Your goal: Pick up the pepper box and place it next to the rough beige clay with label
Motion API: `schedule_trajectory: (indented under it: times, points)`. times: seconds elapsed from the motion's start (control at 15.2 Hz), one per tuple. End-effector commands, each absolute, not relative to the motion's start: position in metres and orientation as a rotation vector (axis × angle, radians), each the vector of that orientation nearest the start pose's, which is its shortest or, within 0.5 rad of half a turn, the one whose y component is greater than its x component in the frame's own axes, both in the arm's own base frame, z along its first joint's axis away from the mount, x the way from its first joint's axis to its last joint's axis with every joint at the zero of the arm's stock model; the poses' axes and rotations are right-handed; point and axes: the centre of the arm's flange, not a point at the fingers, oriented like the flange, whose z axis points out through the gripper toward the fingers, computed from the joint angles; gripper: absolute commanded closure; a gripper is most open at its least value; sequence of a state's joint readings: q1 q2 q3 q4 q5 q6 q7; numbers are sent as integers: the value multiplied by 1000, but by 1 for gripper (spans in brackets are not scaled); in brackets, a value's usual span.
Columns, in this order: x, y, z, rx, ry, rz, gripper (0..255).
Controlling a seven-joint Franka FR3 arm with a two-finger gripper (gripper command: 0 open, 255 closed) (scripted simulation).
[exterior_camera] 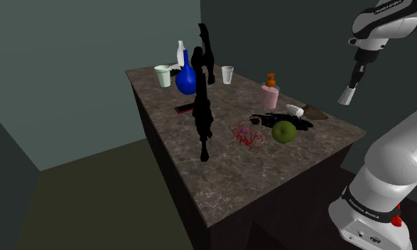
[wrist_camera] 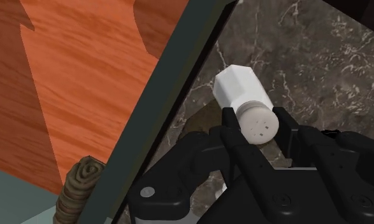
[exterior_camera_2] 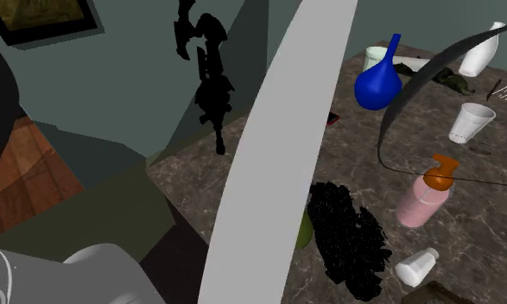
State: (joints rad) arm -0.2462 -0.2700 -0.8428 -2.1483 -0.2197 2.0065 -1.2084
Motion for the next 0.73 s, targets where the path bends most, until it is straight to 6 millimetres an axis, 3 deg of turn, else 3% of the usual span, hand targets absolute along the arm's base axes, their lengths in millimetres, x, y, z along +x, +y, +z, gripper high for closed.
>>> schedule_trajectory:
  times: [0.0, 0.66]
  points:
    - [200, -469, 495, -3193, -341, -50, 255]
    - [200, -469, 543, -3193, -341, -50, 255]
